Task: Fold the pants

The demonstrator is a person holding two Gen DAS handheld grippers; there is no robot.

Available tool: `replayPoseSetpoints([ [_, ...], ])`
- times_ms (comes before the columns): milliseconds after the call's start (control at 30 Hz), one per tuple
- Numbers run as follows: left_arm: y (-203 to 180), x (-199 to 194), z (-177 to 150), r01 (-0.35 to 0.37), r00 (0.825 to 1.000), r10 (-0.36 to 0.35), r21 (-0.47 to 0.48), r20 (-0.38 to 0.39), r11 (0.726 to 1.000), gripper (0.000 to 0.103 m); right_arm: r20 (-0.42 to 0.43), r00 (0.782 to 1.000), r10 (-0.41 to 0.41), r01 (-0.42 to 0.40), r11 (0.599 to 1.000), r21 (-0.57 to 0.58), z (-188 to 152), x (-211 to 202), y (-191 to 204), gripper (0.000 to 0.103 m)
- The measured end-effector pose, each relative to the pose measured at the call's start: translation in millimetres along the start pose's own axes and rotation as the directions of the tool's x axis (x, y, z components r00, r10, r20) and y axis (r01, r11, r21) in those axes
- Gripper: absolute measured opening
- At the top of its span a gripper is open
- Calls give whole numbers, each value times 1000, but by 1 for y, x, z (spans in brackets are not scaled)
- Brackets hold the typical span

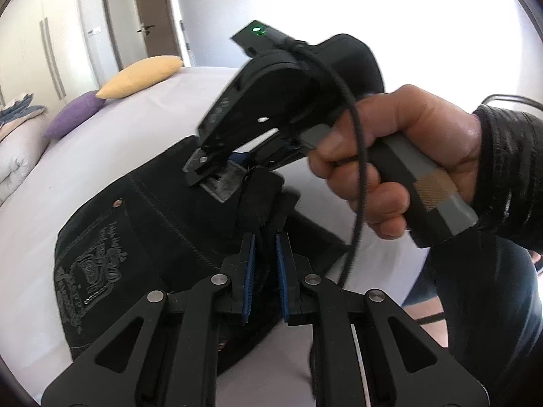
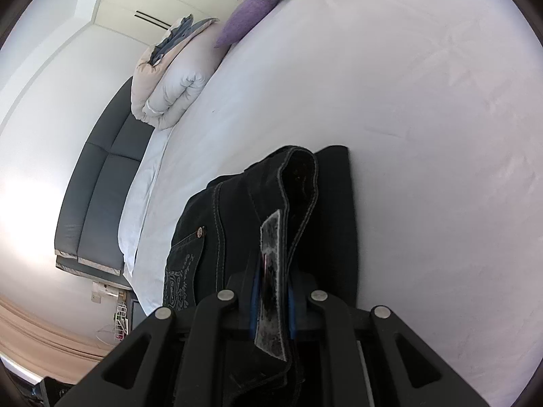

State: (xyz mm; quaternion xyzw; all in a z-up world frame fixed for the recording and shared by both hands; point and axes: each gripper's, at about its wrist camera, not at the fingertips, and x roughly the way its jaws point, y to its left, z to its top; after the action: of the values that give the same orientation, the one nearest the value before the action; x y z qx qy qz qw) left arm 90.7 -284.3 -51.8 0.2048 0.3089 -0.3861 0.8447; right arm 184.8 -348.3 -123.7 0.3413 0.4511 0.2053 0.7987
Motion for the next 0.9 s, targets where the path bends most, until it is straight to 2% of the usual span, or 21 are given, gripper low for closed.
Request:
replayPoseSetpoints([
  [167,-16,4,-5,34,999,-33,75,-9,997,4,19,1000,10,-10,999,32,-7,-3,-10,12],
  [333,1,-1,-10,71,997,-71,11,-1,997,4,40,999,4,-6,999,51,-14,-9,-14,12],
  [467,22,-14,-13,80,996,-79,-46,34,996,4,15,997,69,-71,992,105,-17,0,-28,11],
  [533,44,-19,-13,103,994,-99,-104,43,989,4,12,994,104,-105,987,125,-16,1,-36,11],
  [600,65,-23,-14,116,993,-111,-158,43,981,5,17,994,103,-105,989,106,-16,1,-33,12],
  [733,118,-33,-22,115,993,-104,-286,53,951,5,46,992,118,-123,984,132,-19,-6,-33,23],
  [767,136,-39,-26,110,993,-93,-328,66,938,5,65,992,110,-118,983,140,-20,-11,-33,27],
  [900,193,-38,-46,88,995,-60,-438,78,894,5,125,992,35,-54,987,153,-28,-39,-29,31],
])
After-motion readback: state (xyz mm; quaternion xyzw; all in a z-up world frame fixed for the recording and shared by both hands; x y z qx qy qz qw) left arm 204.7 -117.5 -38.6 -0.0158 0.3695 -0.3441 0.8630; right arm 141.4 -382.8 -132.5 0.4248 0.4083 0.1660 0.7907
